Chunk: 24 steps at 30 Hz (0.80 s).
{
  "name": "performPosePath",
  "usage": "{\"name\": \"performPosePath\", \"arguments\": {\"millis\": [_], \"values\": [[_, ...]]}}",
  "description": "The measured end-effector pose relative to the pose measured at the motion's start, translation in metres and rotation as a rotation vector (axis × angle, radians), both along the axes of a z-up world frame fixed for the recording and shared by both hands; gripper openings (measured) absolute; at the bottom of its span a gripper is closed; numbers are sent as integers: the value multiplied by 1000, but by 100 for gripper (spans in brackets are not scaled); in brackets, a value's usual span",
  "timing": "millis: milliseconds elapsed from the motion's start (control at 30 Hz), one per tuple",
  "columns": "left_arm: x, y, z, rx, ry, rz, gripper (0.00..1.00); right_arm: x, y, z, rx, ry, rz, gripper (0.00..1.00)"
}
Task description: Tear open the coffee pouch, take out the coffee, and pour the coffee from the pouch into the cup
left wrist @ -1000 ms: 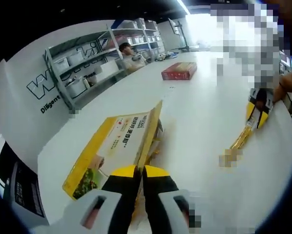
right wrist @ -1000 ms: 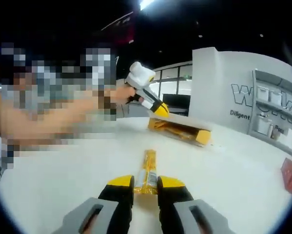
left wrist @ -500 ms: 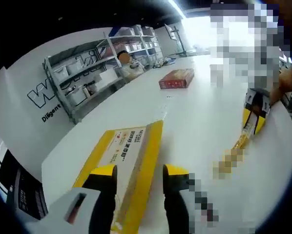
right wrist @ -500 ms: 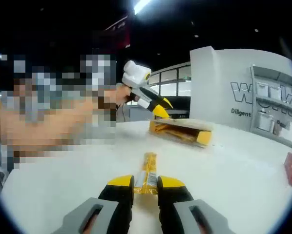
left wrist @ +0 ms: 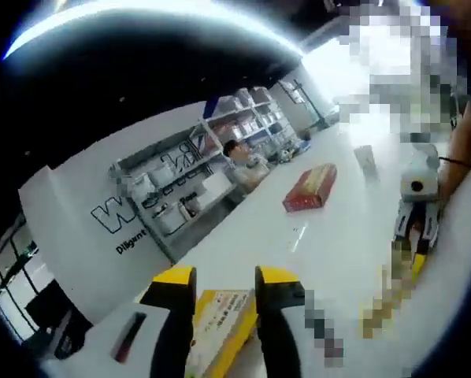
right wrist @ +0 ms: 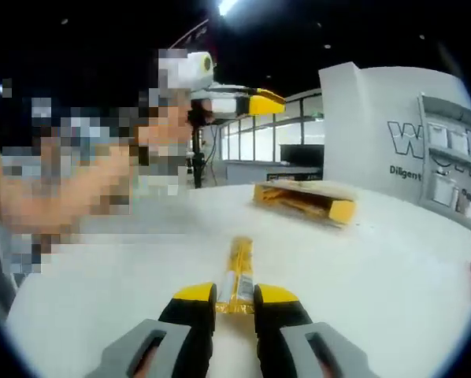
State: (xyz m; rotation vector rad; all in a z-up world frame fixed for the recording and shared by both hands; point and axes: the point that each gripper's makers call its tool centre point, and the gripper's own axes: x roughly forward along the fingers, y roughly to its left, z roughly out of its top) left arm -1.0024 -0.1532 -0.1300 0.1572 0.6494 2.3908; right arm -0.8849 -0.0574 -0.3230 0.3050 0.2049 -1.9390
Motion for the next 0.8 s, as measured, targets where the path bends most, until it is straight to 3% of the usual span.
{"name": "performPosePath", "arguments": {"millis": [67, 167, 233, 267, 333, 400, 467, 567, 667, 733, 800], "values": [[16, -3, -6, 108, -30, -4, 32, 0, 2, -1, -3, 1, 30, 20], [35, -9, -1, 266, -28, -23, 30, 5, 7, -4, 18, 16, 107, 20], [50, -9, -5, 360, -66, -53, 28, 8, 10, -8, 34, 16, 144, 20], [54, -8, -9, 380, -76, -60, 27, 9, 11, -7, 34, 23, 163, 20], [58, -4, -23, 352, -81, -61, 28, 15, 13, -7, 32, 13, 195, 20], [63, 4, -36, 313, -59, -88, 28, 19, 16, -8, 33, 12, 226, 20], [72, 12, -48, 316, -38, -116, 27, 24, 20, -9, 38, 9, 253, 20], [80, 12, -50, 413, 31, -140, 24, 27, 26, -9, 35, 3, 272, 21], [81, 19, -58, 503, -67, -204, 25, 28, 28, -7, 23, -3, 283, 21], [83, 19, -58, 572, -86, -239, 27, 30, 28, -8, 23, -6, 292, 21], [80, 18, -61, 580, -93, -242, 27, 25, 29, -4, 6, 5, 296, 23]]}}
